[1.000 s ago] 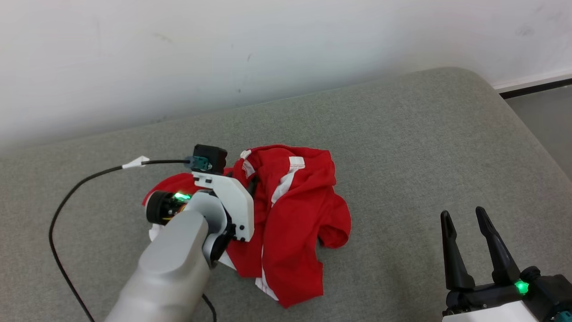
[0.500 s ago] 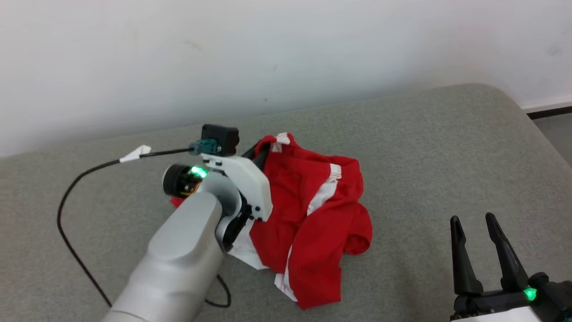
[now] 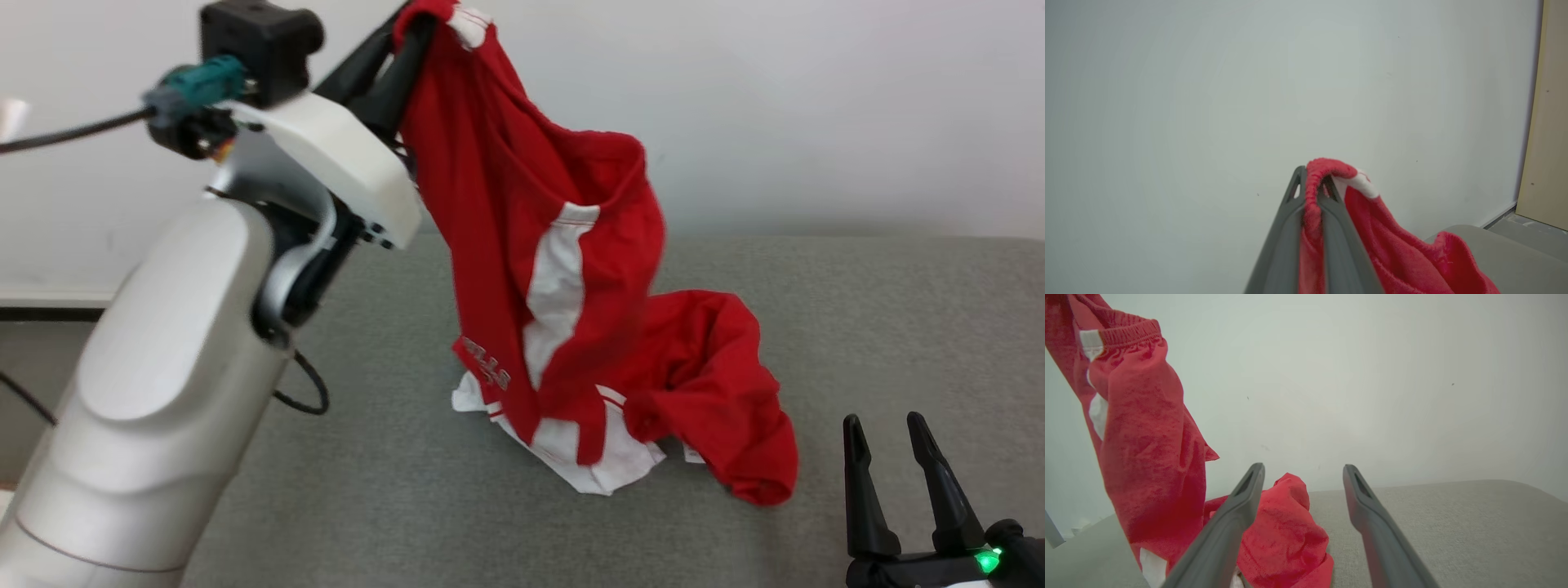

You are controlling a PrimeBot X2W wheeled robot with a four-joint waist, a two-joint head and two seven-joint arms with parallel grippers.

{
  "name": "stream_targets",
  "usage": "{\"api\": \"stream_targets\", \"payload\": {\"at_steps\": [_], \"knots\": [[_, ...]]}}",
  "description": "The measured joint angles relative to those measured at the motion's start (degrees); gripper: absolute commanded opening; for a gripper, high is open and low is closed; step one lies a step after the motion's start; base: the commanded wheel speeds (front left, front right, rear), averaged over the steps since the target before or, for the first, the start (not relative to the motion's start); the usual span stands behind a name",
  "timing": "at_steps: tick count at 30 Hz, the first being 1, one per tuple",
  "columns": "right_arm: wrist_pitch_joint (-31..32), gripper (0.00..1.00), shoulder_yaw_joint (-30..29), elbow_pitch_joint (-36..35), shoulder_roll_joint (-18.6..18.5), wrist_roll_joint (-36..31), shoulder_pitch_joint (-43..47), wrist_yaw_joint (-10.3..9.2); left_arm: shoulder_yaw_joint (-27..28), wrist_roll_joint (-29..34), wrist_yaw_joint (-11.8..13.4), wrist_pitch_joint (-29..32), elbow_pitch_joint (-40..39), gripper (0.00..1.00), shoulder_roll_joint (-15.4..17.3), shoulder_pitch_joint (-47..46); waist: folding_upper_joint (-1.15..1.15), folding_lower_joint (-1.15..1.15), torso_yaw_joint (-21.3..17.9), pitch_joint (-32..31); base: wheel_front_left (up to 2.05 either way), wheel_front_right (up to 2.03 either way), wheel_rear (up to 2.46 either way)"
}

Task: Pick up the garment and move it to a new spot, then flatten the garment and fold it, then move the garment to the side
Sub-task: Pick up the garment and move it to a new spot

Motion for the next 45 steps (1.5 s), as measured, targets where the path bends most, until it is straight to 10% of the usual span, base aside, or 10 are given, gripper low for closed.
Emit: {"api": "stream_targets", "payload": {"at_steps": [7, 14, 34, 37, 45], "knots": [[-0.01, 1.0, 0.05, -0.11, 0.01, 0.56, 0.23, 0.0, 4.65, -1.4, 2.43, 6.34, -7.26, 0.0, 6.97, -0.05, 0.0, 0.0, 7.14, -0.2, 0.0, 0.0, 0.0], [-0.01, 1.0, 1.34, -0.02, 0.04, 0.62, -0.85, 0.0, 7.4, -4.49, 1.33, 7.57, 1.47, 0.0, 10.37, 0.52, 0.0, 0.0, 13.21, 0.59, 0.0, 0.0, 0.0], [0.0, 1.0, 4.34, 1.25, 0.03, -0.4, -5.76, 0.0, 9.13, -12.58, -5.14, 9.46, 40.92, 0.0, 7.62, 2.6, 0.0, 0.0, 13.54, 7.95, 0.0, 0.0, 0.0], [0.0, 1.0, 4.3, 1.51, 0.03, -0.4, -6.14, 0.0, 9.71, -14.33, -5.98, 12.32, 45.01, 1.0, 6.58, 3.0, 0.0, 0.01, 12.58, 8.32, 0.0, 0.0, 0.0], [0.0, 1.0, 4.5, 2.26, 0.03, 0.08, -6.02, 0.0, 9.21, -15.33, -7.72, 13.29, 48.77, 1.0, 7.09, 2.03, 0.0, 0.0, 12.08, 6.57, 0.0, 0.0, 0.0]]}}
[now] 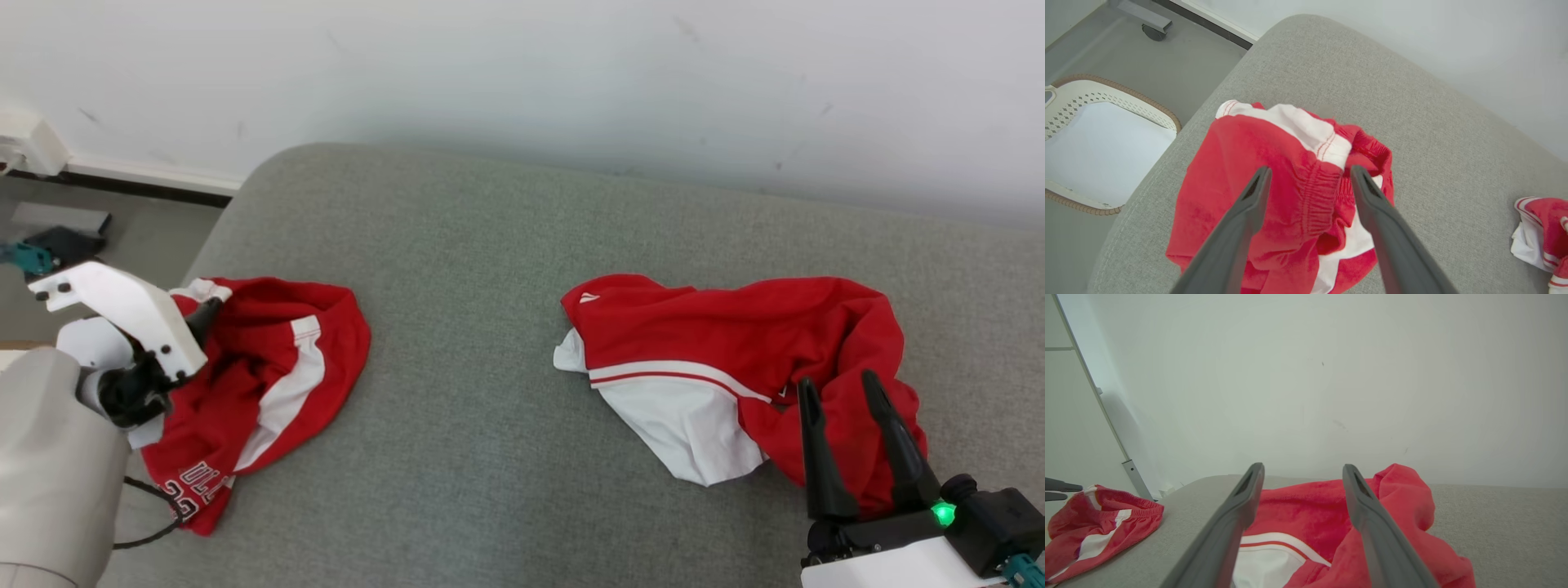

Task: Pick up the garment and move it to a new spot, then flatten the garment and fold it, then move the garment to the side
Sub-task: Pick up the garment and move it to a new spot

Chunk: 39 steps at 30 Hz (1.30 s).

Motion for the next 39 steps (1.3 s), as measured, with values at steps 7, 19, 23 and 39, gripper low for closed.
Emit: {"api": "stream_targets", "payload": {"at_steps": [7, 19, 23, 39], "knots": [[0.0, 1.0, -0.29, 0.24, 0.0, 0.71, 2.07, 0.0, -3.87, 0.03, -0.98, 7.16, -1.83, 1.0, 2.25, -0.88, 0.0, 0.0, 0.37, -3.32, 0.0, 0.0, 0.0], [0.0, 1.0, -1.56, -1.7, 0.03, 0.73, 3.99, 0.0, -3.5, -1.31, 1.24, -3.23, -27.4, 1.0, 6.65, 3.7, 0.0, 0.0, -0.71, -7.02, 0.0, 0.0, 0.0], [0.0, 1.0, -3.36, -2.52, -0.02, -1.38, 3.91, 0.0, -1.54, -1.46, 5.45, -7.79, -40.02, 1.0, 6.6, 11.18, 0.0, 0.0, -2.61, -7.15, 0.0, 0.0, 0.0], [-0.01, 1.0, -2.36, -3.53, -0.89, -1.41, 3.67, 0.0, 0.68, 4.12, 18.11, -30.23, -66.36, 1.0, 1.72, 40.79, 0.0, 0.0, -12.62, -7.27, 0.0, 0.0, 0.0]]}}
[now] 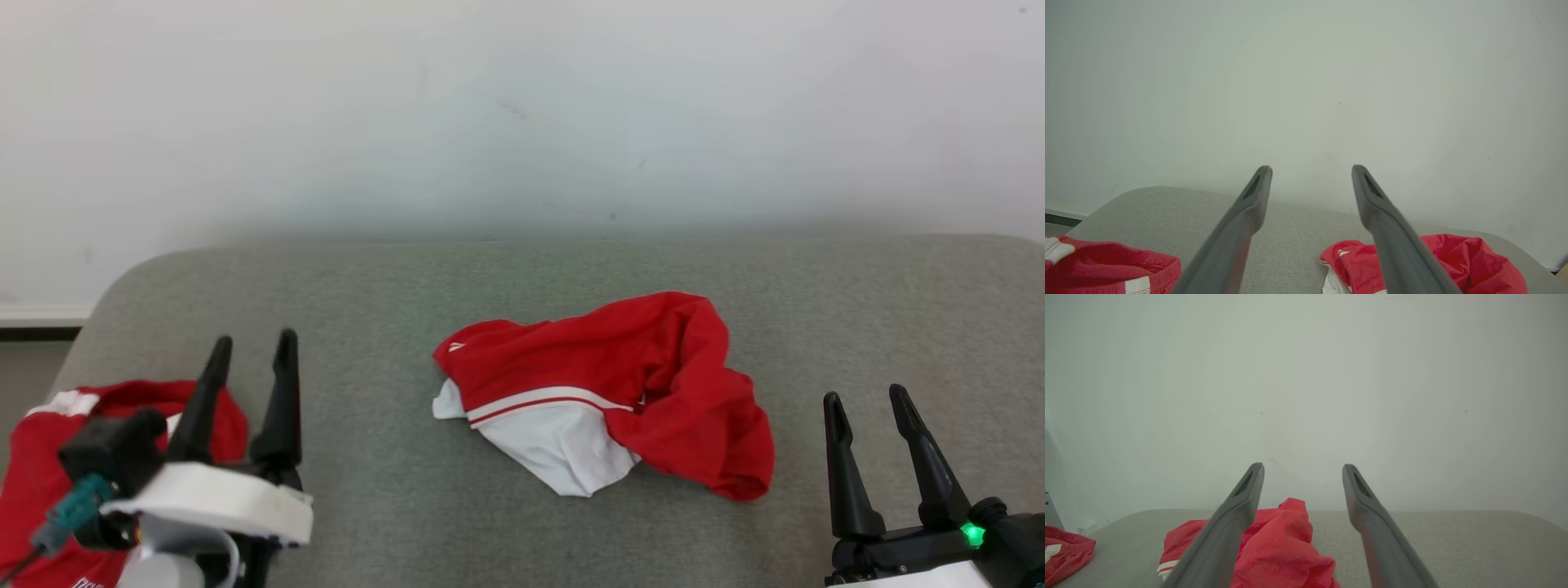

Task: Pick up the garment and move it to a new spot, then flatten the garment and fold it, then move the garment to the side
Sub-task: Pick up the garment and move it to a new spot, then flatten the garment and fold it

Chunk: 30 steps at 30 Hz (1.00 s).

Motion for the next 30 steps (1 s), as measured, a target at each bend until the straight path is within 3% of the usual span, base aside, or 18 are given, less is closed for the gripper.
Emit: {"api": "stream_targets", "payload": {"at_steps": [4, 7, 18, 22, 30], "knots": [[0.01, 1.0, 1.23, 0.19, 0.03, 0.08, 0.27, 0.0, -0.85, 3.11, 0.85, -3.24, 0.23, 1.0, -1.3, 3.75, 0.0, 0.0, -2.3, -0.01, 0.0, 0.0, 0.0], [0.01, 1.0, 1.69, 0.47, 0.08, 0.65, 0.9, 0.0, -1.08, 5.31, 0.3, -4.22, 1.19, 1.0, -4.35, 5.93, 0.0, 0.0, -3.56, 0.01, 0.0, 0.0, 0.0], [0.01, 1.0, 3.34, 1.43, -0.14, -0.42, 1.48, 0.0, 7.33, 19.42, -7.08, -4.55, 2.0, 1.0, -16.28, 11.05, 0.0, 0.0, -4.66, 1.39, 0.0, 0.0, 0.0], [0.01, 1.0, 3.37, 1.49, -0.12, -0.47, 1.33, 0.0, 8.54, 23.66, -8.82, -4.55, 3.1, 1.0, -18.48, 11.51, 0.0, 0.0, -4.78, 1.42, 0.0, 0.0, 0.0], [0.01, 1.0, 3.25, 1.47, 0.04, -0.74, 1.32, 0.0, 9.75, 25.86, -11.32, -4.56, 5.87, 1.0, -20.63, 11.63, 0.0, 0.0, -4.97, 1.12, 0.0, 0.0, 0.0]]}}
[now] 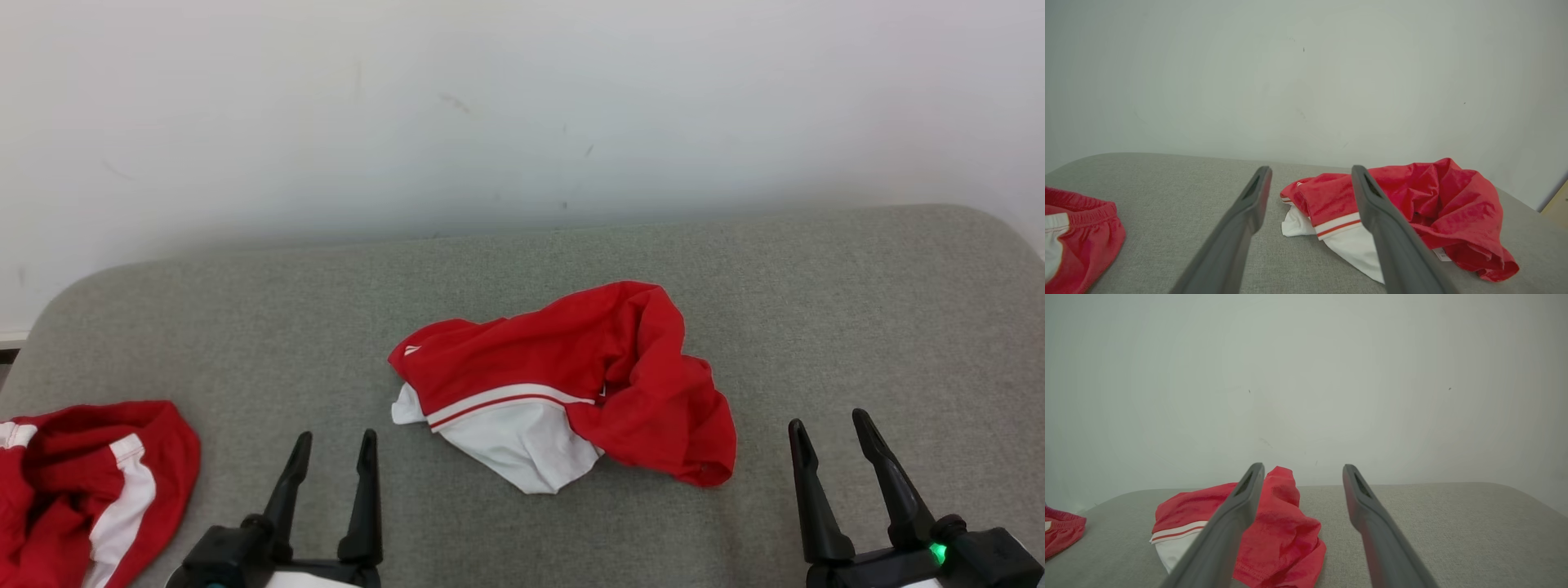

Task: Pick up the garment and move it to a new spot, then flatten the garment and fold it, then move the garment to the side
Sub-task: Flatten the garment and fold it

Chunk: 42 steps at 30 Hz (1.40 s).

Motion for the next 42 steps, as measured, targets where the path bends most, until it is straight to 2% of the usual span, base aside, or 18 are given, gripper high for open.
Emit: {"api": "stream_targets", "payload": {"at_steps": [11, 14, 20, 24, 30, 35, 36, 37, 38, 42], "knots": [[-0.01, 1.0, 2.92, 2.68, -0.58, -0.4, -0.51, 0.0, 0.82, 0.51, -1.56, 0.0, 1.68, 1.0, -0.85, -0.4, 0.0, 0.0, 1.89, -0.18, 0.0, 0.0, 0.0], [0.1, 1.0, 5.97, 7.44, -1.99, -0.88, -1.52, 0.0, 0.78, 0.49, -2.01, 0.0, 2.12, 1.0, -0.86, -0.59, 0.0, 0.0, 3.04, -0.17, 0.0, 0.0, 0.0], [8.8, 1.0, 9.49, 18.3, -3.31, -5.09, -6.32, 0.01, -0.47, -0.76, -1.86, 0.0, 2.55, 1.0, -0.91, -1.37, 0.0, 0.0, 6.38, 0.19, 0.0, 0.0, 0.0], [14.44, 1.0, 8.71, 23.25, -2.59, -7.53, -8.82, 0.01, -1.16, -1.25, -1.47, 0.0, 2.61, 1.0, -0.89, -1.59, 0.0, 0.0, 9.08, 0.62, 0.0, 0.0, 0.0], [18.71, 1.0, 5.45, 25.98, -1.43, -10.56, -12.56, 0.01, -1.21, -1.48, -1.38, 0.0, 2.79, 1.0, -0.9, -1.97, 0.0, 0.0, 12.65, 1.41, 0.0, 0.0, 0.0], [19.18, 1.0, 2.32, 27.11, -0.36, -13.7, -14.79, 0.01, -1.32, -1.8, -1.45, 0.0, 3.07, 1.0, -0.9, -2.31, 0.0, 0.0, 14.71, 1.86, 0.0, 0.0, 0.0], [18.91, 0.82, 1.48, 27.19, -0.14, -14.08, -14.99, 0.01, -1.42, -1.9, -1.45, 0.0, 3.1, 1.0, -0.91, -2.34, 0.0, 0.0, 15.0, 1.89, 0.0, 0.0, 0.0], [18.58, 0.38, 0.53, 27.3, -0.03, -14.49, -15.14, 0.01, -1.41, -1.94, -1.45, 0.0, 3.15, 1.0, -0.91, -2.36, 0.0, 0.0, 15.24, 1.91, 0.0, 0.0, 0.0], [18.29, 0.0, -0.16, 27.37, -0.03, -15.05, -15.34, 0.01, -1.42, -2.03, -1.44, 0.0, 3.16, 1.0, -0.9, -2.37, 0.0, 0.0, 15.44, 1.92, 0.0, 0.0, 0.0], [17.25, 0.0, -2.46, 26.8, 0.34, -16.31, -15.65, 0.01, -1.44, -2.27, -1.37, 0.0, 3.24, 1.0, -0.9, -2.42, 0.0, 0.0, 15.85, 1.88, 0.0, 0.0, 0.0]]}}
